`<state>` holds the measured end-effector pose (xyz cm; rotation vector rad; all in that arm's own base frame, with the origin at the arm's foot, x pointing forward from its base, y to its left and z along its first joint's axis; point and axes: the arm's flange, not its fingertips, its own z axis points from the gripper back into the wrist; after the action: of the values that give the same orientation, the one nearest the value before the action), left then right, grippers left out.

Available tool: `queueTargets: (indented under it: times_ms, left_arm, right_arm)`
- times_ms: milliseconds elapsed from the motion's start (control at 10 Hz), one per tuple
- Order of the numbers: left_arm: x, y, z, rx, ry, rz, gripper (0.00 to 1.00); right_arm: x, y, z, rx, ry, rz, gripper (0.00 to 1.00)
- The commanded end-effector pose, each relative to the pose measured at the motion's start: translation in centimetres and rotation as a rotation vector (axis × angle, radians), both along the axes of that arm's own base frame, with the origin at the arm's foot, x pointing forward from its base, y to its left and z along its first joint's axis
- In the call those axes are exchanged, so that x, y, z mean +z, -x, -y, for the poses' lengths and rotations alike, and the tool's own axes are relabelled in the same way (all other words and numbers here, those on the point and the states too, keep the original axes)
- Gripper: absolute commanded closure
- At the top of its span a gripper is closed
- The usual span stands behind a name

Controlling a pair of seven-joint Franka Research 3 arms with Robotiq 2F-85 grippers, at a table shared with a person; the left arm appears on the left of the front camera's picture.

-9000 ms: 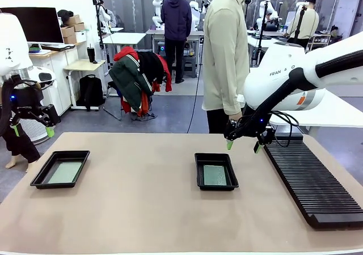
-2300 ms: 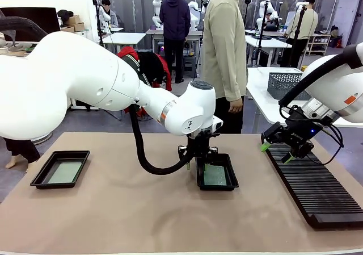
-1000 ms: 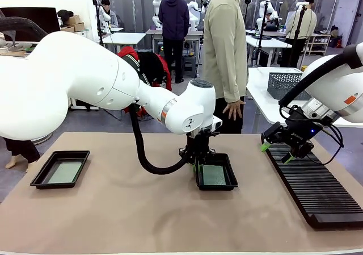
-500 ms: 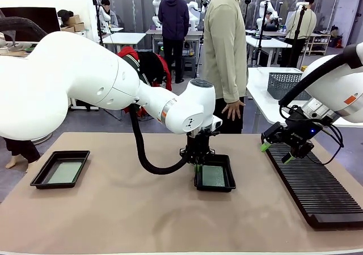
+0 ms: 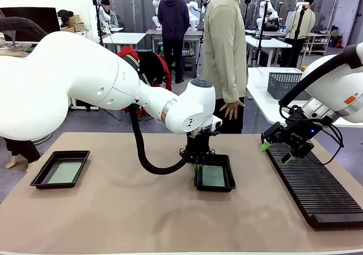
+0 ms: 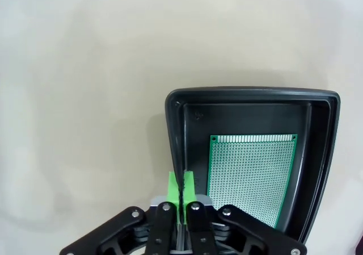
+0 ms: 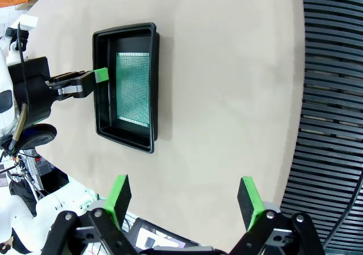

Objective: Inspect and transfer BCBs to ESD trays.
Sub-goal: Pick up the ESD tray and place it on the left side of the table.

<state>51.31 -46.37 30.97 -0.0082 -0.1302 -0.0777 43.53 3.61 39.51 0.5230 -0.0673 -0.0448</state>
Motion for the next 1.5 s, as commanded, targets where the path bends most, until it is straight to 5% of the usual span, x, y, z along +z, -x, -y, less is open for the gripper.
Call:
queueTargets:
  times_ms: [0, 800, 1400]
  left_arm:
    - [0.0, 0.0, 0.0, -0.002, 0.001, -0.001, 1.0]
    - [2.3, -0.6, -4.8, -0.033, 0.194, -0.043, 0.97]
    - [3.9, 0.3, -10.7, -0.044, 0.285, 0.017, 0.97]
  right_arm:
    - [0.1, -0.1, -0.1, -0.02, 0.018, -0.003, 0.0]
    - [0.1, -0.1, -0.1, -0.02, 0.018, -0.003, 0.0]
    - [0.1, -0.1, -0.1, -0.02, 0.018, -0.003, 0.0]
